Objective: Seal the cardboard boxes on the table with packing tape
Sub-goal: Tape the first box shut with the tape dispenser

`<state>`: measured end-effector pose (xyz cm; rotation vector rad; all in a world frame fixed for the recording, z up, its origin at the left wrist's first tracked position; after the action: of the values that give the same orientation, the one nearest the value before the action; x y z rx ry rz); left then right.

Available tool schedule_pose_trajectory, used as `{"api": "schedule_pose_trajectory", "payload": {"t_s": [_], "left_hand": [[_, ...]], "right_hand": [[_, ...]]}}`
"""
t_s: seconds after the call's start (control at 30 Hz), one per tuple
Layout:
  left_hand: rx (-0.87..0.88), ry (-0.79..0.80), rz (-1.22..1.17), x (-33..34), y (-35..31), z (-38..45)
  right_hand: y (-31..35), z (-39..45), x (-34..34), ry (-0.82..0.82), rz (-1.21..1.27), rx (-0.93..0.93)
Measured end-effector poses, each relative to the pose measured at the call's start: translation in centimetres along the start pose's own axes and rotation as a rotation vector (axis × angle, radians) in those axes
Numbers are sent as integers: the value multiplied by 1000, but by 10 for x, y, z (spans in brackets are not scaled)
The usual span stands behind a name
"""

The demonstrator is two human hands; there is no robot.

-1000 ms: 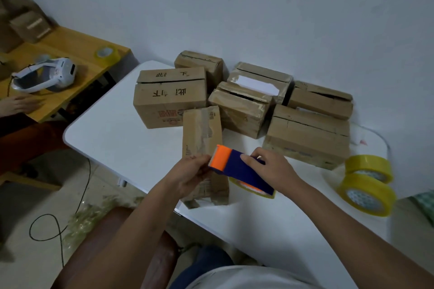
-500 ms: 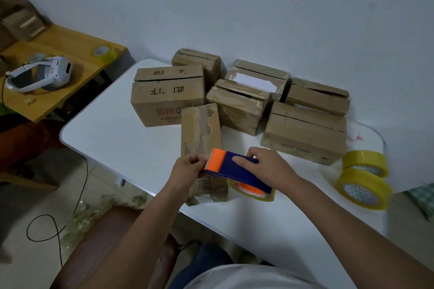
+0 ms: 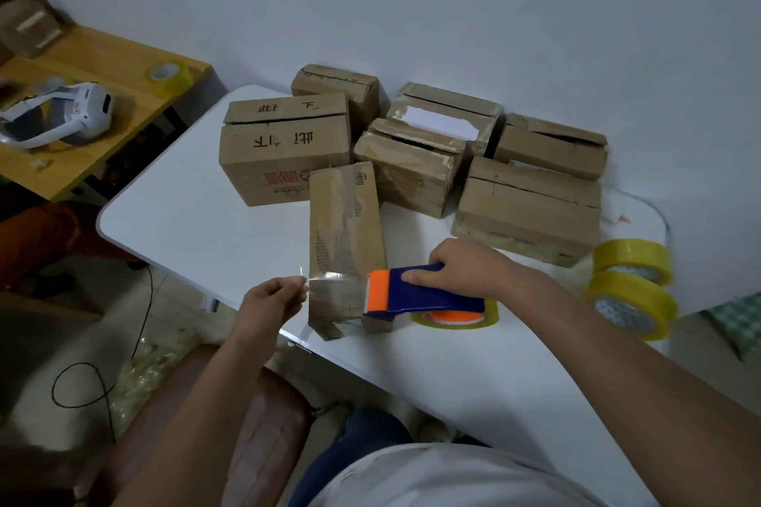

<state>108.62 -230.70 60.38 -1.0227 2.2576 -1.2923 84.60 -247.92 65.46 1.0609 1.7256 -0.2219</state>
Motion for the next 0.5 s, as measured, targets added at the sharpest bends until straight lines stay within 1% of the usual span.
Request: {"api": "schedule_pose_trajectory", "payload": {"t_s": [0.1,0.17,0.27,0.33,0.4,0.5], "left_hand": [[-30,28,-52,3,14,-4],[-46,33,-114,7,20,-5],[-8,-42,-118,8,24,-2],[51,-110,-86,5,24,-1],[94,-144,-78,1,22,0],[83,-173,-94,-11,26,0]], "right_hand": [[-8,-1,4,25,-26,14],[-10,0,7,-14,-48,26],[-10,3,9,-67,-97,22],[-9,5,11,-84,-87,11],[-9,6,13,-90,-61,-6],[-11,4,16,-63,-32,-23]]}}
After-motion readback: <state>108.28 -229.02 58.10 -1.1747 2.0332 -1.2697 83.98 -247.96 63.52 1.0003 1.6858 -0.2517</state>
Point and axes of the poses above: each hand's wrist, its own z-axis towards the middle knuckle, its own x-axis out of the palm, y = z × x, the point moved 3 cm from there along z, towards the middle knuckle, and after that the axes turned 9 degrees about -z, right-handed, at the moved point
